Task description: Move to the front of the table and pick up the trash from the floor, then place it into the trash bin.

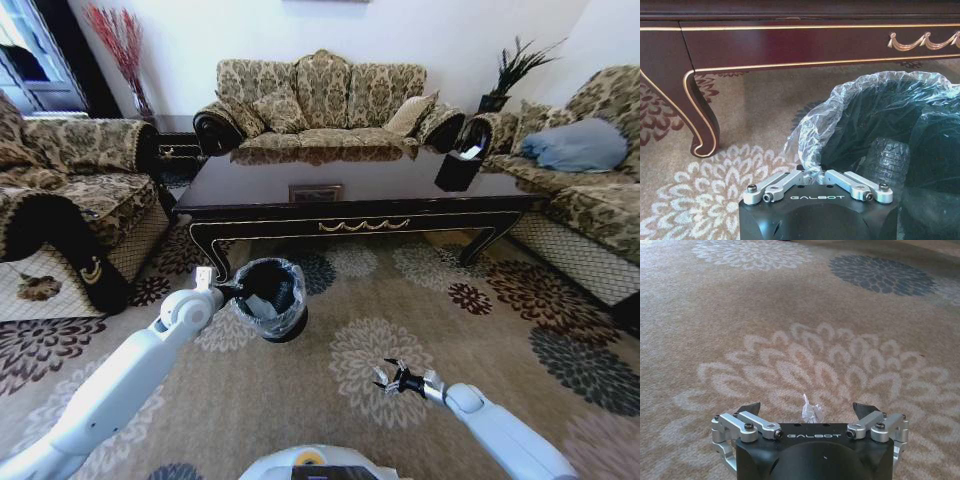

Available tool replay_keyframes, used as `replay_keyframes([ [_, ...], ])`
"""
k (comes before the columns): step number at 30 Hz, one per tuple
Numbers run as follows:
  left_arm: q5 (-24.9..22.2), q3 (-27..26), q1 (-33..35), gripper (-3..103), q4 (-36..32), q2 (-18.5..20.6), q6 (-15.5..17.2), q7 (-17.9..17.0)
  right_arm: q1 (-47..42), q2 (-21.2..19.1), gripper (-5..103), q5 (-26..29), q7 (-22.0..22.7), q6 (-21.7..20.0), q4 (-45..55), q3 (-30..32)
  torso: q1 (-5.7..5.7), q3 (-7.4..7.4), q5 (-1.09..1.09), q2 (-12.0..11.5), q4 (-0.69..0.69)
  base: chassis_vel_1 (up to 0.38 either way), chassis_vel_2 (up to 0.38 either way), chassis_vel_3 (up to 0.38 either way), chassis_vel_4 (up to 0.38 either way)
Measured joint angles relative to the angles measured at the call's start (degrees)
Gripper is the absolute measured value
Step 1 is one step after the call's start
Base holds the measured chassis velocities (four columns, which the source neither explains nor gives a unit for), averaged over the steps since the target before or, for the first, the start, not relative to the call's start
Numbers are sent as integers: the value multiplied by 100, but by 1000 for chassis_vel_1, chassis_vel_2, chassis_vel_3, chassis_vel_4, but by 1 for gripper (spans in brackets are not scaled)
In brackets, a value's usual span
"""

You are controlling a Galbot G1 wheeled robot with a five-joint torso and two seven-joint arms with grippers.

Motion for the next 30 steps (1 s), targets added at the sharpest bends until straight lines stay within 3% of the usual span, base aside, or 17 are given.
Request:
replay_keyframes([
  [6, 20, 10, 2, 1, 17, -22, 0, 1, -6, 30, 100, 168, 94, -78, -71, -23, 0, 0, 0, 0, 0, 0, 0, 0, 0],
  [12, 35, 22, 8, 1, 33, -32, 0, 3, -57, 68, 97, 494, 547, -237, -111, -123, 0, 0, 0, 0, 0, 0, 0, 0, 0],
  [22, 44, 29, 6, 1, 43, -44, 0, 5, -130, 81, 61, 424, 684, -254, -142, -135, 0, 0, 0, 0, 0, 0, 0, 0, 0],
  [25, 45, 29, 13, 1, 43, -40, 0, 7, -152, 83, 61, 401, 641, -240, -145, -115, 0, 0, 0, 0, 0, 0, 0, 0, 0],
  [30, 48, 27, 15, 1, 41, -27, 1, 7, -205, 83, 50, 317, 558, -187, -128, -63, 0, -1, 0, 0, 0, 0, 0, 0, 0],
])
